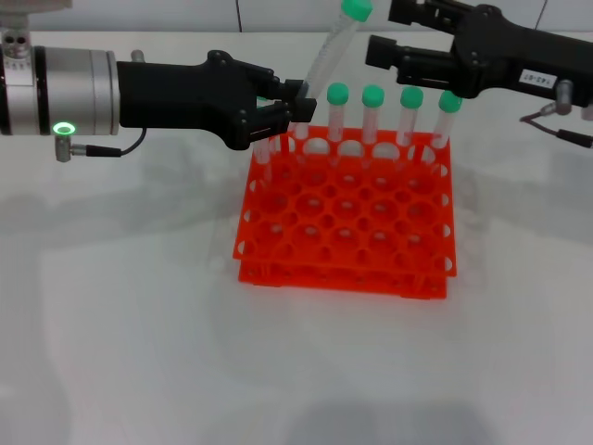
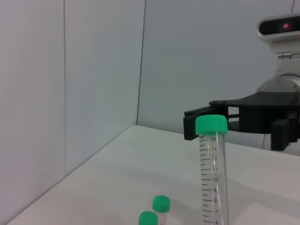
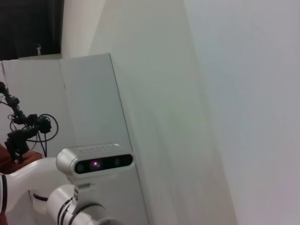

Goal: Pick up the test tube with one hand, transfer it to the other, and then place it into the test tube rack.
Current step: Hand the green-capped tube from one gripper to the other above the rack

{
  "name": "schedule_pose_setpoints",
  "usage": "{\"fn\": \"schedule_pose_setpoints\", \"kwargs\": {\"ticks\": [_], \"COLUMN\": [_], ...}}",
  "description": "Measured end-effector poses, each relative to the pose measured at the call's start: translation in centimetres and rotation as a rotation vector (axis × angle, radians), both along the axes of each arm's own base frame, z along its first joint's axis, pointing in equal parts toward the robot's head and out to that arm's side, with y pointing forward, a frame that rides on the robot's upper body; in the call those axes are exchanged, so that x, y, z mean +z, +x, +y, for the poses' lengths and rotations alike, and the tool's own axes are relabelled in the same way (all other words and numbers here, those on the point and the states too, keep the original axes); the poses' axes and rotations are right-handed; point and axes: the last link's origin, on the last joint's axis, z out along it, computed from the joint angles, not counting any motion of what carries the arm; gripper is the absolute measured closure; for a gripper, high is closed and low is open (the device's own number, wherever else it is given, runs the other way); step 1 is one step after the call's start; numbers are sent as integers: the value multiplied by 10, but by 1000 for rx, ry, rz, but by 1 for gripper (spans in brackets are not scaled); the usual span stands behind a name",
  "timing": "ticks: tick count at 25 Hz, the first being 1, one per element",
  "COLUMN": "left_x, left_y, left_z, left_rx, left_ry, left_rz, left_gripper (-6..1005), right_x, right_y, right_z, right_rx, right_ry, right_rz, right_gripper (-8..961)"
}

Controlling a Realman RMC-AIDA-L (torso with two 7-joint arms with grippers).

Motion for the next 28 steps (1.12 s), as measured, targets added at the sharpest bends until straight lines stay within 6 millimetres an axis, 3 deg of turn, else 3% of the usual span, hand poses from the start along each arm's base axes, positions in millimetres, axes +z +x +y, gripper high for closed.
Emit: {"fn": "schedule_pose_setpoints", "kwargs": {"ticks": [19, 28], "left_x": [-2, -2], "left_y": [1, 2], "left_z": [0, 0], "left_rx": [3, 4], "left_ry": [0, 3], "left_rz": [-4, -17], "left_gripper": [805, 805], "right_x": [-12, -13], "right_y": [-14, -15], "right_z": [8, 10], "right_rx": [-1, -20], "right_ry": [18, 15], "right_rz": [38, 63], "right_gripper": [127, 210]}}
